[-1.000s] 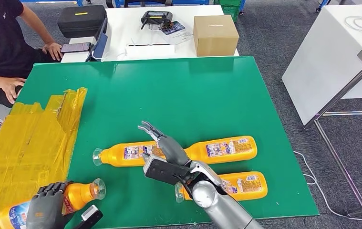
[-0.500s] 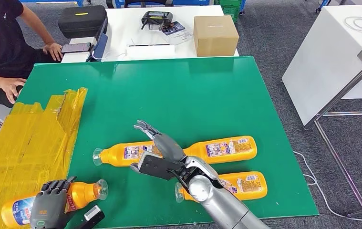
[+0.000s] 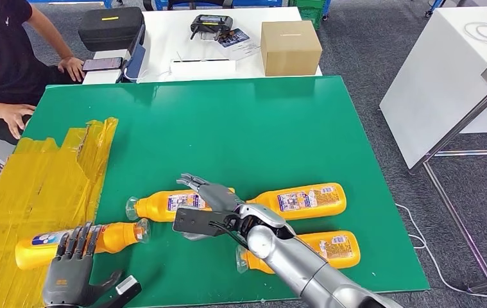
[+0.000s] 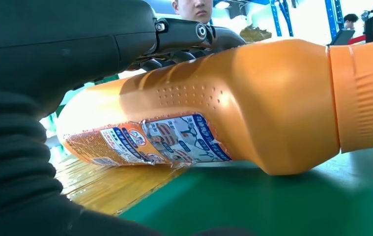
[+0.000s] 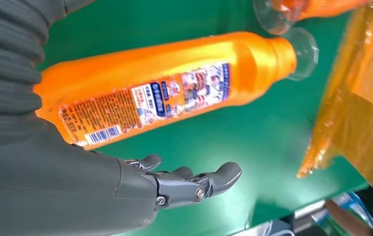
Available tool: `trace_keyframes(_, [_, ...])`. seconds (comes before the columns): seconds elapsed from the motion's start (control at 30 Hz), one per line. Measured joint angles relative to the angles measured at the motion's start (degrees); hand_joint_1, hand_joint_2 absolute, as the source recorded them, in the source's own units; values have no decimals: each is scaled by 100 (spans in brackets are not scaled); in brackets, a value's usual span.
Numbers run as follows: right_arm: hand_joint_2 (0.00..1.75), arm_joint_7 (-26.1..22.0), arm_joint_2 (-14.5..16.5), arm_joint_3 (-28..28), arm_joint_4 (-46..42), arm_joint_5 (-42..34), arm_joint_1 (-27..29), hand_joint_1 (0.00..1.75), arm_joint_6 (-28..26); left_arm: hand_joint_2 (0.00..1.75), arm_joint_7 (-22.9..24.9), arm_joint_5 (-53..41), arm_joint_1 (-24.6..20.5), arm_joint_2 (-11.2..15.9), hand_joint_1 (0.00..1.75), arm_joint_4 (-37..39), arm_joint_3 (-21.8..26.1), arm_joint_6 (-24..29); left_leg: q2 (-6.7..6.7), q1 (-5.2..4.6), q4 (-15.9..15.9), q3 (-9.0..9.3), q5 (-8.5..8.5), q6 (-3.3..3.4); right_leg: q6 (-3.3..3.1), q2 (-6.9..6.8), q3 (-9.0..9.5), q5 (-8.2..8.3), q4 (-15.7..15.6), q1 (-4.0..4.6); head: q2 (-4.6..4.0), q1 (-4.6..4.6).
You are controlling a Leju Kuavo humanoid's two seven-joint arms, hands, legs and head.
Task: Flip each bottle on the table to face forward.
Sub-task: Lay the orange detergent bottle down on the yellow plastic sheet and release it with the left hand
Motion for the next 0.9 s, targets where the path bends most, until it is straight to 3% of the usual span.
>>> trace_keyframes(0.27, [175, 124, 9, 157, 324, -1, -183, 0, 20, 0, -142, 159, -68, 30, 0, 105, -20, 129, 1, 1, 0, 0, 0, 0, 0, 0, -2, 0, 0, 1, 0, 0])
trace_keyframes(0.5, [175, 221, -6, 271, 537, 147, -241, 0, -101, 0, -879, 1354, -119, -70, 0, -19, 35, 181, 1, 1, 1, -1, 0, 0, 0, 1, -5, 0, 0, 0, 0, 0])
trace_keyframes(0.7, [175, 258, -43, 326, 638, 366, -222, 0, -240, 0, -1864, 3322, -165, -364, 0, -540, 193, -399, 1, 0, 1, -3, 0, 0, 0, 1, -8, 0, 0, 0, 0, 1])
trace_keyframes(0.83, [175, 258, -65, 342, 689, 422, -206, 0, -273, 0, -2066, 3738, -196, -496, 0, -767, 285, -628, 1, 1, 1, -3, 0, 0, 0, 2, -8, 0, 0, 1, 0, -1])
trace_keyframes(0.9, [175, 260, -71, 346, 715, 502, -193, 0, -316, 0, -2296, 4347, -208, -579, 0, -862, 349, -1039, 2, 1, 1, -3, 0, 0, 0, 2, -9, 0, 0, 1, 0, -1])
